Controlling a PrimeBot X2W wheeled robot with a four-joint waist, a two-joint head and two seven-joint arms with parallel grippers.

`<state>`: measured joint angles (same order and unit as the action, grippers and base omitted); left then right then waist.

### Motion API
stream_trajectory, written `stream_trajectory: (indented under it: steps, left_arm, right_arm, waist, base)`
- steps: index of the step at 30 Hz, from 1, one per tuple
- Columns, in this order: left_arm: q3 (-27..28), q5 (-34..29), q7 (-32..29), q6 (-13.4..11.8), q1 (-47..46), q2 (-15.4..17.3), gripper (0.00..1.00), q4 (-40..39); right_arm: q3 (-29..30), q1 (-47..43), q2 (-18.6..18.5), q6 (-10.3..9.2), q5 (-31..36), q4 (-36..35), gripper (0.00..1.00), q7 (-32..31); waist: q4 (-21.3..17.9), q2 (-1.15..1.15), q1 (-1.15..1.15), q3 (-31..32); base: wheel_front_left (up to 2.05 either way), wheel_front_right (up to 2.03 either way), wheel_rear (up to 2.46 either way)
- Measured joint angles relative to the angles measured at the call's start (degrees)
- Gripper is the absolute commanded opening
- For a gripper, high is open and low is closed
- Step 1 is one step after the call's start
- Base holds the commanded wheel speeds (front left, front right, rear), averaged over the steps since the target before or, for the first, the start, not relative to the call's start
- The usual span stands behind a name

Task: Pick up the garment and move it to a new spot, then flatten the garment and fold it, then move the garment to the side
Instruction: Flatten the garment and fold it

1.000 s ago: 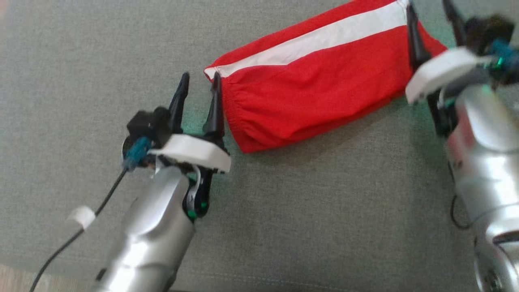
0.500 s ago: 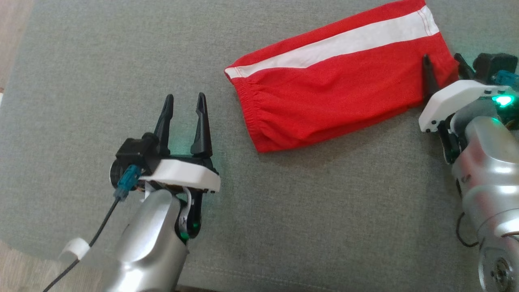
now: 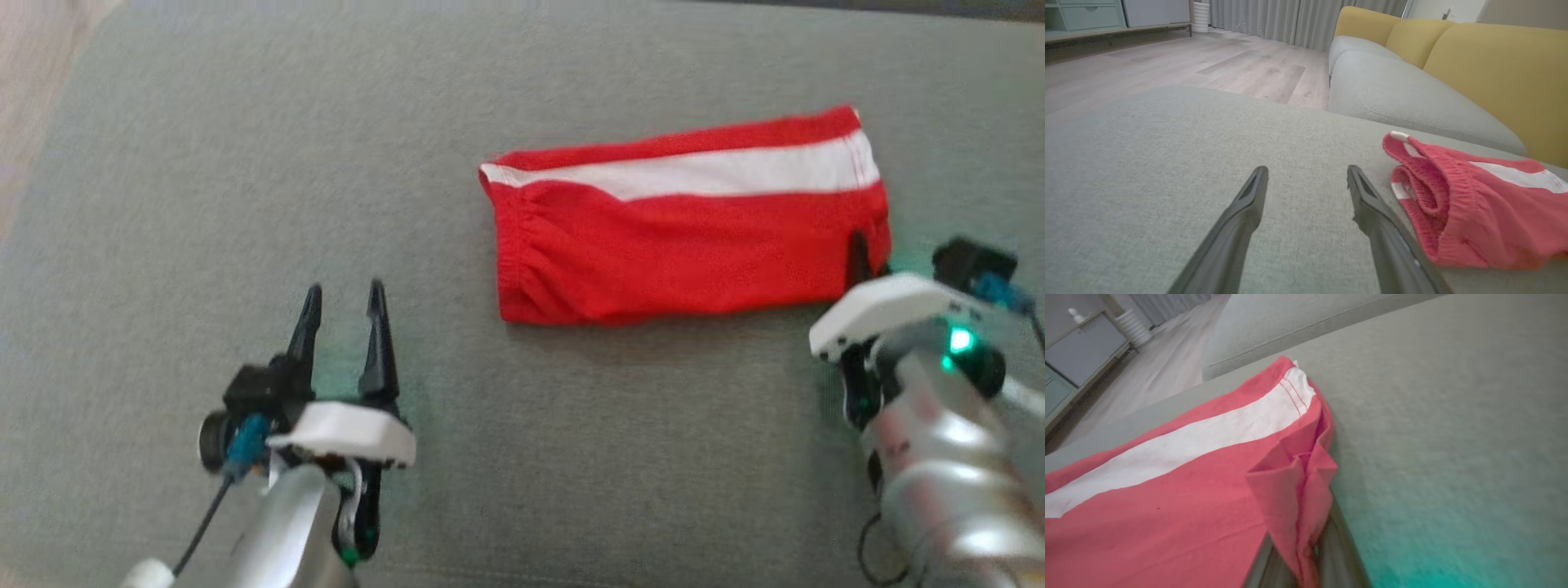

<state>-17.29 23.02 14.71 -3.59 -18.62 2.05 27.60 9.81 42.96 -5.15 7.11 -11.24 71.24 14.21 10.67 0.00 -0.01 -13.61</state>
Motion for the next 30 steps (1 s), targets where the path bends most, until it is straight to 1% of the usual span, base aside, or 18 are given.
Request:
stream_trajectory:
  steps: [4,9,12,15,18,21,24,27,30]
  left_arm:
    - [2.0,-2.0,0.0,0.1,3.7,0.0,1.0,0.1]
    - [4.4,-3.1,0.0,0.6,8.7,0.1,1.0,0.2]
    - [4.9,-3.1,0.0,0.7,10.8,0.1,1.0,0.2]
    - [4.9,-3.1,0.0,1.1,11.0,0.1,1.0,0.1]
    - [4.9,-3.1,0.0,1.2,10.8,0.1,1.0,0.0]
    - [4.8,-3.3,0.0,1.3,10.8,0.1,1.0,0.1]
    - [4.5,-3.4,0.0,1.6,10.8,0.1,1.0,0.3]
    - [3.9,-3.3,0.0,1.6,10.8,0.2,1.0,0.9]
    - [3.1,-3.3,0.0,1.6,10.9,0.2,1.0,1.0]
  right_arm:
    - [0.7,-6.4,1.0,0.0,-4.2,-4.9,0.0,0.0]
    - [-2.1,-14.2,1.1,0.0,-7.2,-9.6,0.0,0.0]
    - [-3.2,-16.9,1.2,0.0,-8.9,-11.5,0.0,0.0]
    - [-4.9,-17.8,1.1,0.0,-9.0,-14.0,0.0,0.0]
    - [-7.7,-17.7,1.1,0.0,-9.0,-18.6,0.0,0.0]
    - [-12.9,-17.4,1.2,0.0,-9.4,-23.9,0.0,0.0]
    - [-20.2,-16.0,1.1,0.0,-10.9,-28.4,0.0,0.1]
    - [-30.0,-14.7,1.1,0.0,-15.6,-31.3,0.0,0.1]
    - [-38.8,-14.2,1.3,0.0,-20.3,-31.3,0.0,0.2]
  waist:
    - [-2.9,0.0,0.0,2.9]
    - [-6.6,0.0,0.0,6.4]
    - [-8.2,0.0,-0.01,8.1]
    - [-8.8,0.0,-0.01,8.8]
    - [-8.1,0.0,0.01,8.5]
    - [-7.1,0.0,0.01,8.3]
    - [-5.9,0.0,0.01,8.4]
    - [-4.1,0.0,0.01,8.7]
    - [-2.1,0.0,0.01,8.9]
  base:
    - [0.0,0.0,0.0]
    - [0.0,0.0,0.0]
    - [0.0,0.0,0.0]
    - [0.0,0.0,0.0]
    - [0.0,0.0,0.0]
    - [0.0,0.0,0.0]
    - [0.0,0.0,0.0]
    - [0.0,0.0,0.0]
    - [0.0,0.0,0.0]
